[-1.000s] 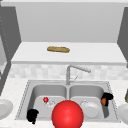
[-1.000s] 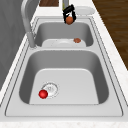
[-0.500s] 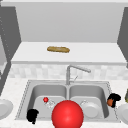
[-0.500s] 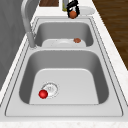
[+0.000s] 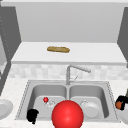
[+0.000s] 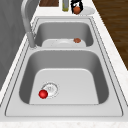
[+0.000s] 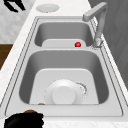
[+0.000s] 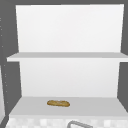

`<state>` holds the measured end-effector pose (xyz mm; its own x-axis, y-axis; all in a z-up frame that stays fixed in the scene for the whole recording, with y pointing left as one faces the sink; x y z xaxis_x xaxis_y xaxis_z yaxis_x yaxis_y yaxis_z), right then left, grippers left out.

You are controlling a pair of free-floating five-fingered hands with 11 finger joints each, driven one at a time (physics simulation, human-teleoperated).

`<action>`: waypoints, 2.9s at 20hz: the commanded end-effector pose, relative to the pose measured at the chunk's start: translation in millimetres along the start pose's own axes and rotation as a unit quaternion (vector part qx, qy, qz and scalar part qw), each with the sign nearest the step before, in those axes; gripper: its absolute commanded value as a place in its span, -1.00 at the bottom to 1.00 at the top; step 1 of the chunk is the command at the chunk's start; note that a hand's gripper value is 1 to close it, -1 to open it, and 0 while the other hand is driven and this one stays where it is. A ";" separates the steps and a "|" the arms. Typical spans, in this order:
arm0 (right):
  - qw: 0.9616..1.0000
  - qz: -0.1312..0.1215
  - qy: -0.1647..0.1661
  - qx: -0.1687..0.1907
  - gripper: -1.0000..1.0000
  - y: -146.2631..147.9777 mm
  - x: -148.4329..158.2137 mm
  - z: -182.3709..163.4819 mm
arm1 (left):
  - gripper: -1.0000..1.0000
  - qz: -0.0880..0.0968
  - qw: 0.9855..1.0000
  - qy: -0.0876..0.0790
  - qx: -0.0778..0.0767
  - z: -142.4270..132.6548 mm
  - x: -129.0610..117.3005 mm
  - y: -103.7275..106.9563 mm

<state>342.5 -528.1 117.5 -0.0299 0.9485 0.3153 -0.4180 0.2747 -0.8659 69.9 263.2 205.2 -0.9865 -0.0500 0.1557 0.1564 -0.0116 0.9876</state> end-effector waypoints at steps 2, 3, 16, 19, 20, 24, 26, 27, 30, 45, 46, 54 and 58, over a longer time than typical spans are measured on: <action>1.000 0.004 -0.008 -0.004 1.00 -9.5 -33.1 19.5 | 0.00 0.000 1.000 0.000 0.000 0.0 0.0 0.0; 1.000 0.004 -0.011 -0.004 1.00 -10.4 -40.6 20.2 | 0.00 0.000 1.000 0.000 0.000 0.0 0.0 0.0; 0.999 0.007 -0.032 0.004 1.00 4.8 -126.2 11.3 | 0.00 0.000 1.000 0.000 0.000 0.0 0.0 0.0; 0.998 -0.033 -0.047 0.013 1.00 12.4 -141.7 9.3 | 0.00 0.000 1.000 0.000 0.000 0.0 0.0 0.0; 0.997 -0.048 -0.052 0.015 1.00 13.3 -143.3 6.8 | 0.00 0.000 1.000 0.000 0.000 0.0 0.0 0.0; 0.993 -0.093 -0.068 0.027 1.00 15.8 -151.3 3.6 | 0.00 0.000 1.000 0.000 0.000 0.0 0.0 0.0; 0.993 -0.096 -0.073 -0.001 1.00 20.2 -144.0 30.1 | 0.00 0.000 1.000 0.000 0.000 0.0 0.0 0.0; 0.992 -0.103 -0.078 -0.012 1.00 19.0 -141.5 37.5 | 0.00 0.000 1.000 0.000 0.000 0.0 0.0 0.0; 0.989 -0.115 -0.073 -0.056 1.00 15.7 -135.8 52.4 | 0.00 0.000 1.000 0.000 0.000 0.0 0.0 0.0; 0.998 -0.039 -0.027 -0.044 1.00 -7.7 -120.4 62.9 | 0.00 0.000 1.000 0.000 0.000 0.0 0.0 0.0; 0.998 -0.032 -0.025 -0.043 1.00 -9.9 -119.8 65.5 | 0.00 0.000 1.000 0.000 0.000 0.0 0.0 0.0; 1.000 0.012 -0.012 -0.018 -1.00 -26.3 -120.4 87.1 | 0.00 0.000 1.000 0.000 0.000 0.0 0.0 0.0; 0.999 0.043 0.004 -0.009 -1.00 -34.3 -116.2 97.1 | 0.00 0.000 1.000 0.000 0.000 0.0 0.0 0.0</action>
<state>277.1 -662.2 141.1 -0.0579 0.9432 0.3272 -0.3686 0.2844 -0.8850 69.9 263.2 205.2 -0.9865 -0.0500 0.1557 0.1564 -0.0116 0.9876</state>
